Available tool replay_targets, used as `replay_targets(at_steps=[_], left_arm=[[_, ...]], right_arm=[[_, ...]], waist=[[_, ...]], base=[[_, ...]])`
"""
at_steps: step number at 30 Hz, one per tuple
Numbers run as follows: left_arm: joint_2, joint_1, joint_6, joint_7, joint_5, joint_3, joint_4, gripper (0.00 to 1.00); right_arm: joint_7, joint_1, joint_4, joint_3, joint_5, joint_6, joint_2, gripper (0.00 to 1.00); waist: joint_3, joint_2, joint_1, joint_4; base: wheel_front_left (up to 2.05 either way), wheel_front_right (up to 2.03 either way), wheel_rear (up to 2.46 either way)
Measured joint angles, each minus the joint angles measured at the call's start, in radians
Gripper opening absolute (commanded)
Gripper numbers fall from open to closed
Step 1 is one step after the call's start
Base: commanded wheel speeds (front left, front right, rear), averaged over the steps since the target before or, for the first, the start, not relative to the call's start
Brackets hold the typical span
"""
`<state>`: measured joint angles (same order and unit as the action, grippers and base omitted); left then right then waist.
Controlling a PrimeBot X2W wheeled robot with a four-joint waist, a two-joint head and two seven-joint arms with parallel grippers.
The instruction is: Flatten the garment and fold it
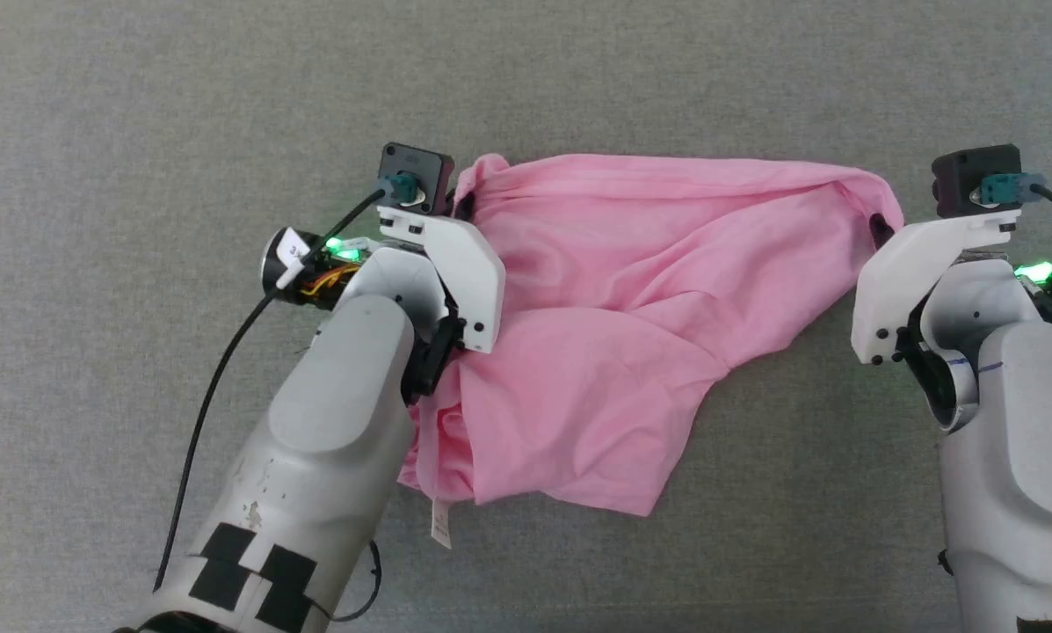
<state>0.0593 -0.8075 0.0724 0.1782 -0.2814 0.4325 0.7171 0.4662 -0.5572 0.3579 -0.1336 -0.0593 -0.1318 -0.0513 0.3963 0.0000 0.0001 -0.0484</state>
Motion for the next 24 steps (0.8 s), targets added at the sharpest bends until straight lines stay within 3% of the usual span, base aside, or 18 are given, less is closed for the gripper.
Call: replay_targets(at_steps=[7, 11, 13, 17, 22, 24], left_arm=[[0.014, -0.001, -0.004, -0.035, -0.02, -0.011, -0.002, 0.0], [0.03, -0.047, -0.066, -0.06, -0.089, -0.061, -0.038, 0.0], [0.056, -0.098, -0.099, -0.054, -0.106, -0.073, -0.051, 0.0], [0.133, -0.212, -0.124, -0.033, -0.116, -0.109, -0.075, 0.0], [0.181, -0.353, -0.123, -0.055, -0.138, -0.171, -0.107, 0.0], [0.187, -0.405, -0.103, -0.077, -0.154, -0.208, -0.121, 0.0]], right_arm=[[-0.01, -0.006, -0.029, 0.006, 0.029, 0.0, -0.003, 0.0], [0.002, -0.069, -0.063, 0.038, 0.047, 0.0, -0.036, 0.0], [0.019, -0.121, -0.074, 0.065, 0.058, 0.0, -0.058, 0.0], [0.045, -0.261, -0.08, 0.116, 0.076, 0.0, -0.091, 0.0], [0.038, -0.472, -0.036, 0.158, 0.079, -0.001, -0.11, 0.0], [0.021, -0.557, -0.014, 0.168, 0.079, -0.001, -0.112, 0.0]], waist=[[-0.029, 0.0, 0.0, -0.005], [-0.049, 0.0, 0.0, -0.011], [-0.054, 0.0, -0.0001, -0.017], [-0.044, 0.0, -0.0001, -0.032], [0.0, 0.0, 0.0, -0.047], [0.021, 0.0, 0.0001, -0.051]], base=[[0.0, 0.0, 0.0], [0.0, 0.0, 0.0], [0.0, 0.0, 0.0], [0.0, 0.0, 0.0], [0.0, 0.0, 0.0], [0.0, 0.0, 0.0]])
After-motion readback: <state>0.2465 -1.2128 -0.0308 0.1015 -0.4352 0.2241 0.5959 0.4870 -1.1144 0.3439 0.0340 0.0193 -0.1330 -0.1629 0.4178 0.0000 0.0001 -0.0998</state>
